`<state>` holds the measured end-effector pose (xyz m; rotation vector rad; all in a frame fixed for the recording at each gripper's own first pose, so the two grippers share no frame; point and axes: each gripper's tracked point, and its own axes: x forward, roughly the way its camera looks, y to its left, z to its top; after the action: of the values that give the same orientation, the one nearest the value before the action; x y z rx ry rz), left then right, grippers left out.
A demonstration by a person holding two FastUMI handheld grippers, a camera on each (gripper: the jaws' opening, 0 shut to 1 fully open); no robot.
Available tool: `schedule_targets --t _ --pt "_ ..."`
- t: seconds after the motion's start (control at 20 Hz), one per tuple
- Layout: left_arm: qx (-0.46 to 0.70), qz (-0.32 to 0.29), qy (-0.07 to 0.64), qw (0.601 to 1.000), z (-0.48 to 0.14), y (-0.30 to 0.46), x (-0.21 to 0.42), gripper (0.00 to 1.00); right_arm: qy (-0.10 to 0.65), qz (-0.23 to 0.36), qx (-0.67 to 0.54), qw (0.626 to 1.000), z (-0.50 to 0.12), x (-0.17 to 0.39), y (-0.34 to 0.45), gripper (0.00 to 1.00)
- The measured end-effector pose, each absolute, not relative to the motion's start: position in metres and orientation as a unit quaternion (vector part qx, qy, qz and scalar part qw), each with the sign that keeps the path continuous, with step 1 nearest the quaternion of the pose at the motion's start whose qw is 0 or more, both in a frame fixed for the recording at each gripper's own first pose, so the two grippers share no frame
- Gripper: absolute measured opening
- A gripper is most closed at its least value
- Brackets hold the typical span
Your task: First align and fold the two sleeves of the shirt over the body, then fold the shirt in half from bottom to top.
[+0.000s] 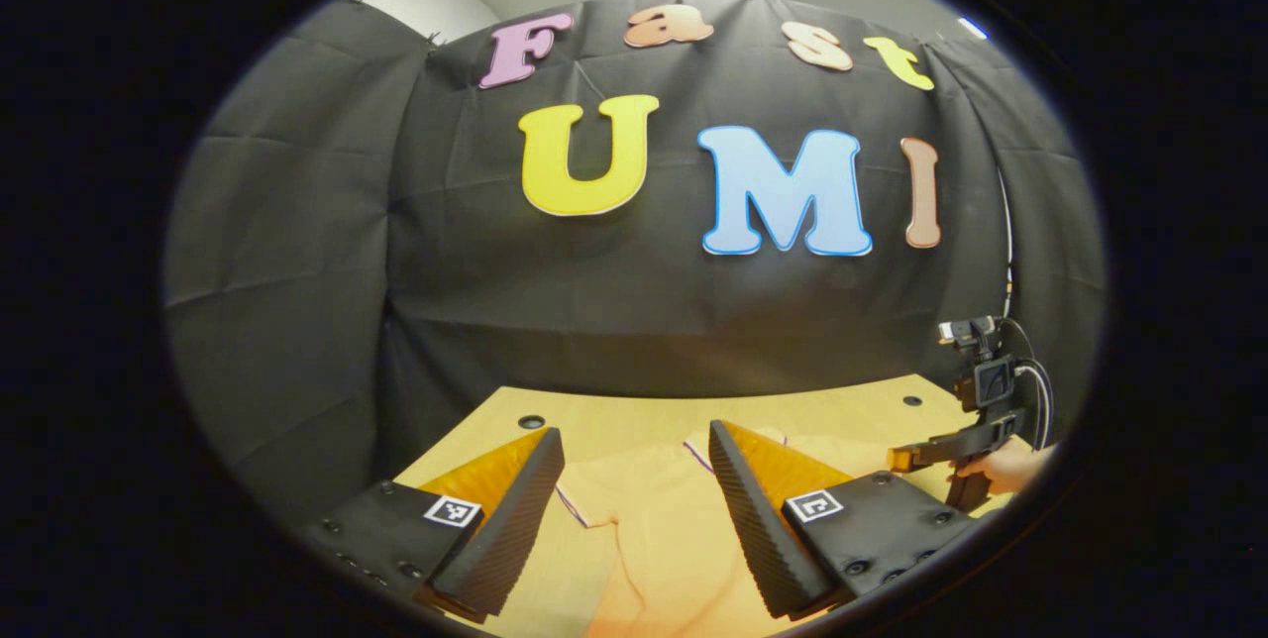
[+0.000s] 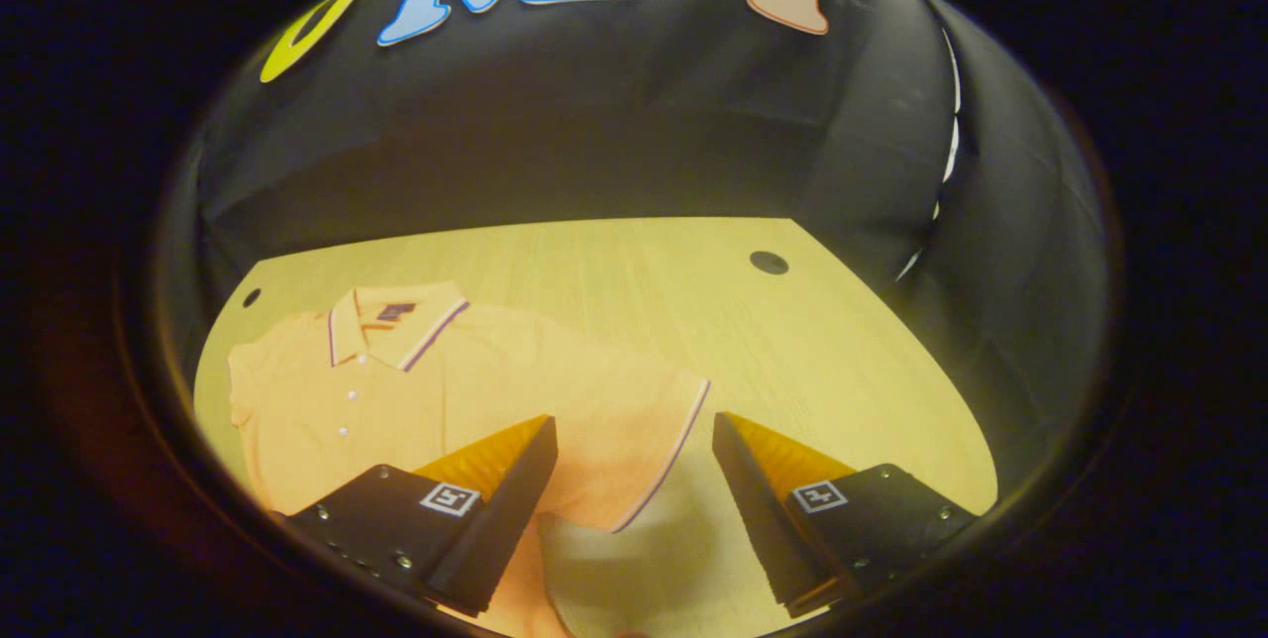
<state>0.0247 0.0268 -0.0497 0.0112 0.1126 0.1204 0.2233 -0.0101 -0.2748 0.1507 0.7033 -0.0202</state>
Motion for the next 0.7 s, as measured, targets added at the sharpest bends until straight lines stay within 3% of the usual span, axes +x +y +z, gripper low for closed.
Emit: schedule_targets --t 0.65,0.7 --pt "0.009 0.076 0.066 0.995 -0.056 0.035 0.018 0.96 0.399 -0.038 0.110 0.910 -0.327 0.256 -0.019 0.99" --pt "0.011 0.076 0.065 0.995 -0.055 0.035 0.018 0.96 0.401 -0.033 0.115 0.908 -0.329 0.257 -0.014 0.94"
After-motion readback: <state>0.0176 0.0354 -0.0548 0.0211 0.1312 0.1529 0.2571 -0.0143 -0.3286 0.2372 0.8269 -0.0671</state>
